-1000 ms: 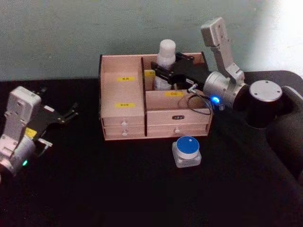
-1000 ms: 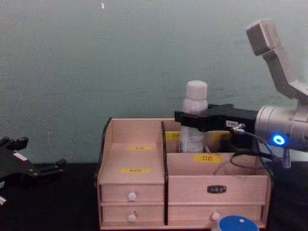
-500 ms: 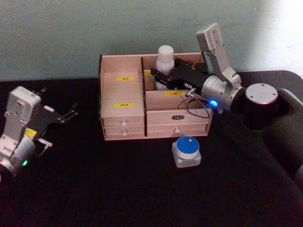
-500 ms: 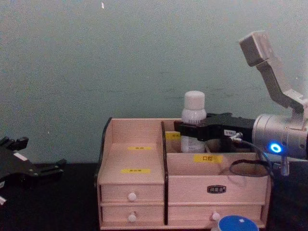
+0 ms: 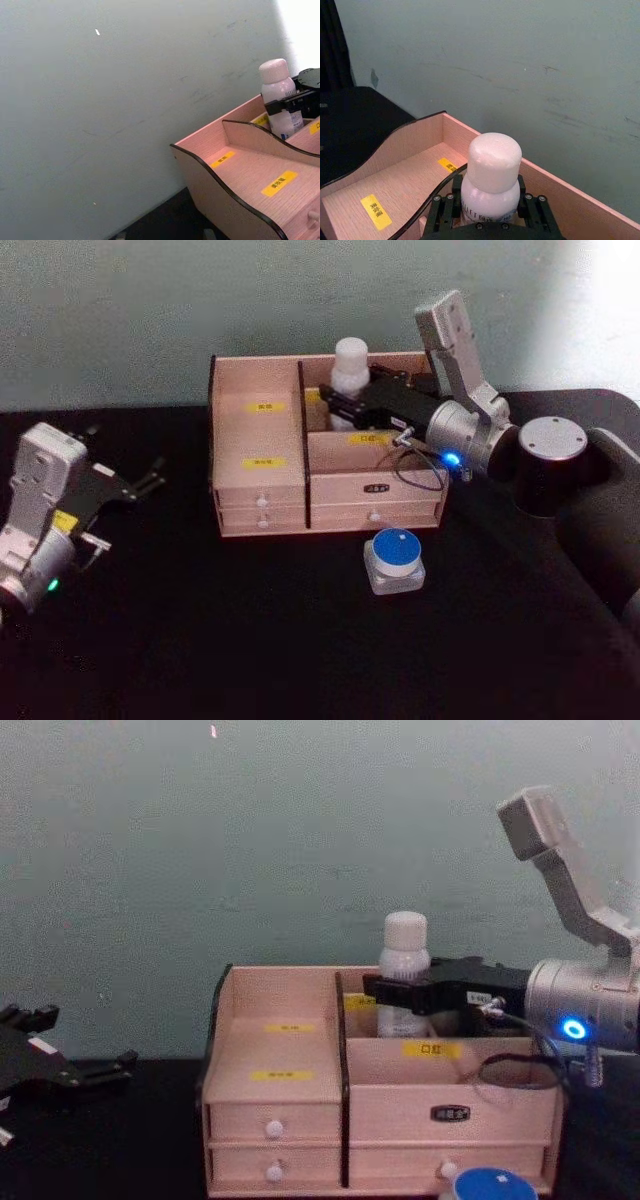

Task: Pick up the facial cleanser and watermelon frost from the table and place them into the tiered storage box.

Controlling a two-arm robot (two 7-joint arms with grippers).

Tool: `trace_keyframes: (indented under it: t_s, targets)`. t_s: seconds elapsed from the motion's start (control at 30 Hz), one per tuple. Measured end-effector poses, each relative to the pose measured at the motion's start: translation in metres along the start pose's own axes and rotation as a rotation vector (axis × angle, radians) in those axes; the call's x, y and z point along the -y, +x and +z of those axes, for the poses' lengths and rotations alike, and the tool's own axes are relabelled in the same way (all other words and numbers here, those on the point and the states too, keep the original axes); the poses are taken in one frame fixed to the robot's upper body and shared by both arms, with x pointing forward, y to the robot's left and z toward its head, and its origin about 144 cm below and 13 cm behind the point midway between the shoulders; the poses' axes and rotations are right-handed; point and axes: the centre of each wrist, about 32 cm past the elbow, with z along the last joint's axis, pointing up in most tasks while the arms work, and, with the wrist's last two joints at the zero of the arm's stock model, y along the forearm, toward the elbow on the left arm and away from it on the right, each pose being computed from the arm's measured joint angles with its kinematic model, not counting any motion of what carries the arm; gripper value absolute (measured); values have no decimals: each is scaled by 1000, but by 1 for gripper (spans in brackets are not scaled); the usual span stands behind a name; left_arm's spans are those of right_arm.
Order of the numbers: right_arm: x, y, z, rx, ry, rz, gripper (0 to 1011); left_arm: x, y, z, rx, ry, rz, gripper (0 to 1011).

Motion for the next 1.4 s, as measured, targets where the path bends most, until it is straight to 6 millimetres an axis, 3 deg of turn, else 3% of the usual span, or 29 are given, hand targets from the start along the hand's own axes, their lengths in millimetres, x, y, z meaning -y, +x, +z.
trace_keyframes:
  t_s: [0.53,1.07,1.4]
  targets:
    - [0,0,0,-2,1,0,1002,0,0,0,0,0,0,1001]
    - [11,-2,10,-4,51,16,1002,0,0,0,0,0,0,1001]
    - [45,-14,2,-37,29,46,1003,0,0,0,0,0,0,1001]
